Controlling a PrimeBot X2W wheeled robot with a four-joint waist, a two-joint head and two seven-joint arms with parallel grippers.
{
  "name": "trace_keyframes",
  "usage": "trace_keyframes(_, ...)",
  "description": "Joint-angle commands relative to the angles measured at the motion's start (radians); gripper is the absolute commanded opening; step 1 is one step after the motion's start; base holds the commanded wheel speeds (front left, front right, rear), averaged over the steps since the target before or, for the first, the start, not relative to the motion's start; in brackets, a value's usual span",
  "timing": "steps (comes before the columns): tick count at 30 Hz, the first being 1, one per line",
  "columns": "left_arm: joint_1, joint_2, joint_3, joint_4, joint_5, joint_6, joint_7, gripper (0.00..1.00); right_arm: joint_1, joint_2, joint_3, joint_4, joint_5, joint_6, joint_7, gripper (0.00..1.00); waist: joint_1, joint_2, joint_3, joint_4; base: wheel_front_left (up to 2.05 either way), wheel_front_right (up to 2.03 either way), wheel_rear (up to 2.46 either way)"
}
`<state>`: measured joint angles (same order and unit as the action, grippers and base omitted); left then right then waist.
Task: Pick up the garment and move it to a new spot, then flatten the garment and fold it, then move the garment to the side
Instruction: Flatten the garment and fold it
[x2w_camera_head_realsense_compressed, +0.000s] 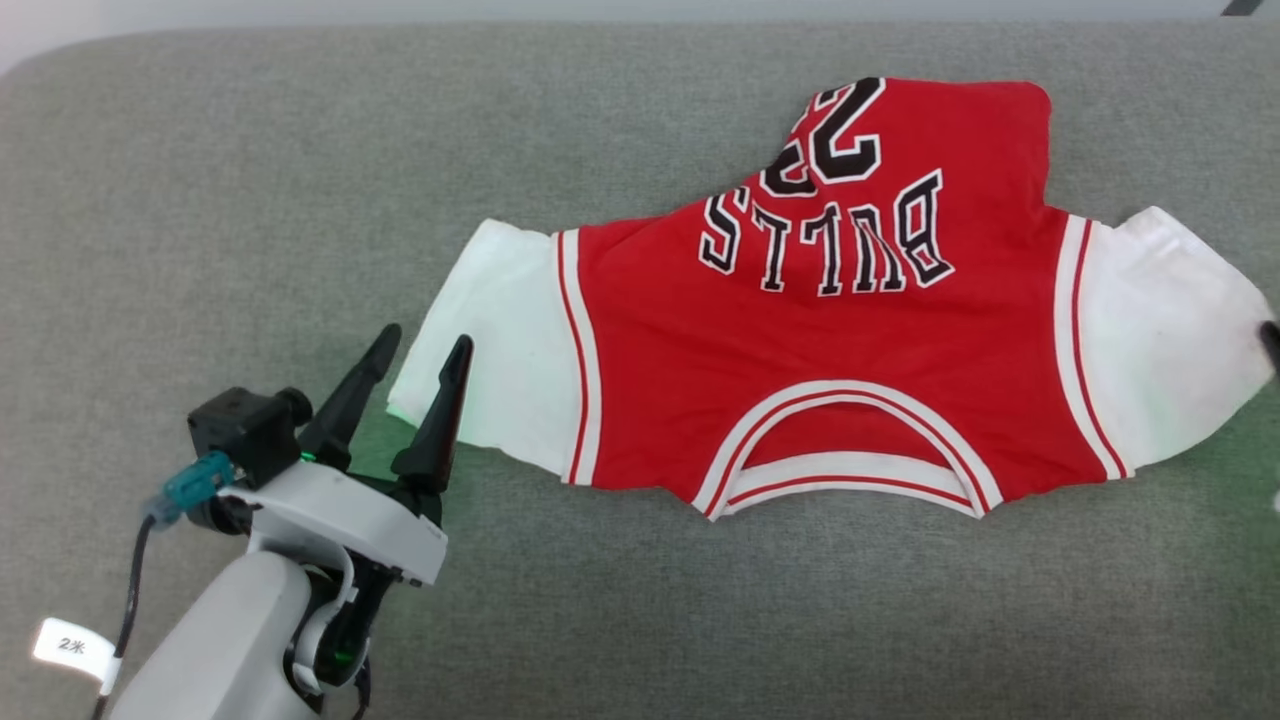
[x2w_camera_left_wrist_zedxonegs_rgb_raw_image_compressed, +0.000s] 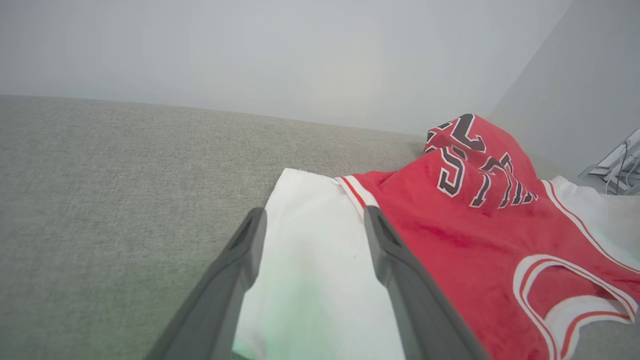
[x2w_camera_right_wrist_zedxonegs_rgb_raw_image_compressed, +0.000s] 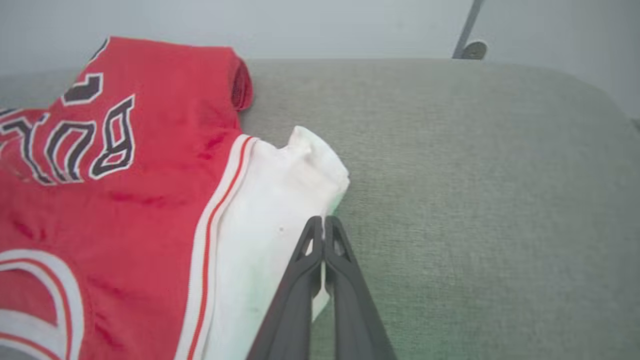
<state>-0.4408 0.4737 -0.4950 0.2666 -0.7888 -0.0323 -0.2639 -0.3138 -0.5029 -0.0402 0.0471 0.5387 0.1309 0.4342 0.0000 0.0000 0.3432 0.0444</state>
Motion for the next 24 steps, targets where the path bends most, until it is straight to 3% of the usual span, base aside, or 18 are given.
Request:
trace_keyframes(1, 0.014, -0.004, 0.006, -0.007, 0.005, -0.005, 0.0, 1.0, 0.017, 0.042, -0.057, 0.014, -0.002, 0.0, -0.015, 0.0, 0.0, 0.0, 0.001, -0.006, 0.0, 0.0, 0.0)
trace_keyframes(5, 0.023, 0.001, 0.02, -0.03, 0.01, -0.004, 0.0, 1.0, 0.021, 0.125, -0.157, 0.067, -0.049, 0.0, -0.045, 0.0, 0.0, 0.0, 0.005, -0.019, 0.0, 0.0, 0.0)
trace_keyframes(12, 0.042, 0.044, 0.014, -0.077, 0.036, 0.009, 0.011, 1.0, -0.028, 0.19, -0.247, 0.202, -0.143, 0.0, -0.12, 0.0, 0.0, 0.0, -0.002, -0.026, 0.0, 0.0, 0.0)
trace_keyframes(13, 0.044, 0.054, 0.009, -0.085, 0.04, 0.009, 0.017, 1.0, -0.033, 0.194, -0.247, 0.22, -0.152, 0.0, -0.13, 0.31, 0.0, 0.0, -0.005, -0.027, 0.0, 0.0, 0.0)
trace_keyframes(14, 0.047, 0.065, 0.003, -0.092, 0.049, 0.007, 0.026, 1.0, -0.039, 0.196, -0.244, 0.235, -0.159, 0.0, -0.137, 0.83, 0.0, 0.0, -0.009, -0.028, 0.0, 0.0, 0.0)
trace_keyframes(15, 0.047, 0.081, -0.006, -0.101, 0.063, 0.006, 0.039, 1.0, -0.044, 0.198, -0.24, 0.247, -0.164, 0.0, -0.145, 1.0, 0.0, 0.0, -0.013, -0.029, 0.0, 0.0, 0.0)
trace_keyframes(22, -0.014, 0.271, -0.113, -0.202, 0.218, -0.057, 0.191, 1.0, -0.01, 0.176, -0.215, 0.234, -0.176, 0.0, -0.222, 1.0, 0.0, 0.0, -0.047, -0.04, 0.0, 0.0, 0.0)
trace_keyframes(24, -0.038, 0.319, -0.152, -0.235, 0.22, -0.08, 0.261, 1.0, 0.004, 0.171, -0.208, 0.201, -0.168, 0.0, -0.242, 1.0, 0.0, 0.0, -0.056, -0.048, 0.0, 0.0, 0.0)
